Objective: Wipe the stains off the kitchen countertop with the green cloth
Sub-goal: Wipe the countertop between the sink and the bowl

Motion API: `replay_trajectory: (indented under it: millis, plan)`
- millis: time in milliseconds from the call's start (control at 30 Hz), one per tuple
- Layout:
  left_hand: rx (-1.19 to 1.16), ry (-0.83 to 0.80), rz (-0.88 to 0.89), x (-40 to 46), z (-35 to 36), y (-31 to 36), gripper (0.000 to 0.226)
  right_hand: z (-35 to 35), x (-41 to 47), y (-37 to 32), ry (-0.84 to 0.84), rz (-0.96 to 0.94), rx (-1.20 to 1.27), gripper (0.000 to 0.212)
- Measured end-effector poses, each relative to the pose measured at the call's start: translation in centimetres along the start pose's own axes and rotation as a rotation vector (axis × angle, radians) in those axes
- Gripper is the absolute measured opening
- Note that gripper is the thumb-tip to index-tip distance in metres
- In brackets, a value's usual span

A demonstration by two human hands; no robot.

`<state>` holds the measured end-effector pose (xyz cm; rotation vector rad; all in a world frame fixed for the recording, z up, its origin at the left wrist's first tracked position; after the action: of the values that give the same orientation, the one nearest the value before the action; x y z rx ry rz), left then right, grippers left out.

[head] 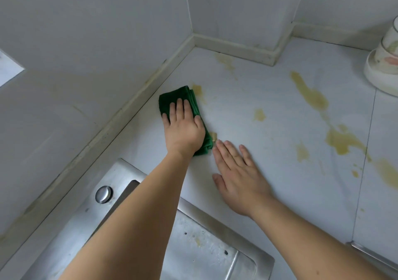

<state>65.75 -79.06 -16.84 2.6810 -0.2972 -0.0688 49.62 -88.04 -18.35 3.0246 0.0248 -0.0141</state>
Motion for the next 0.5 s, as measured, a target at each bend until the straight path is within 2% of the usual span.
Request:
replay_trajectory:
  millis: [167,267,433,500]
  plan:
    - [-0.025,-0.013,-0.024,-5.4,0.1,0.0,0.062,-0.1,0.0,-0.1,-0.014,-0.005,-0.016,0.062]
    - [-0.115,-0.053,-0.031,-5.4,-0.1,-0.1,0.062,-0.3,0.0,-0.1,-0.013,-0.004,-0.015,0.063]
    - [-0.628,-0.104,-0.055,-4.8,-2.8,-2.0,0.063,-0.5,-0.2,-0.1,-0.035,-0.027,0.024,0.065]
    - [-0.480,-0.057,-0.006,-5.3,-4.2,-4.2,0.072,-0.7,-0.2,0.0,-0.056,-0.030,0.031,0.067]
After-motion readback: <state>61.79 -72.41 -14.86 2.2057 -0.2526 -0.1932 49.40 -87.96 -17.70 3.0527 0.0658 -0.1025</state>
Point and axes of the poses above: each hand's wrist, its own x-axis towards the middle knuckle, its own z-axis out of the palm, y = z × x, the point moved 4 cm from there along x, towards the middle knuckle, and after that the axes turned 13 degrees about -x, right-handed, at the moved point
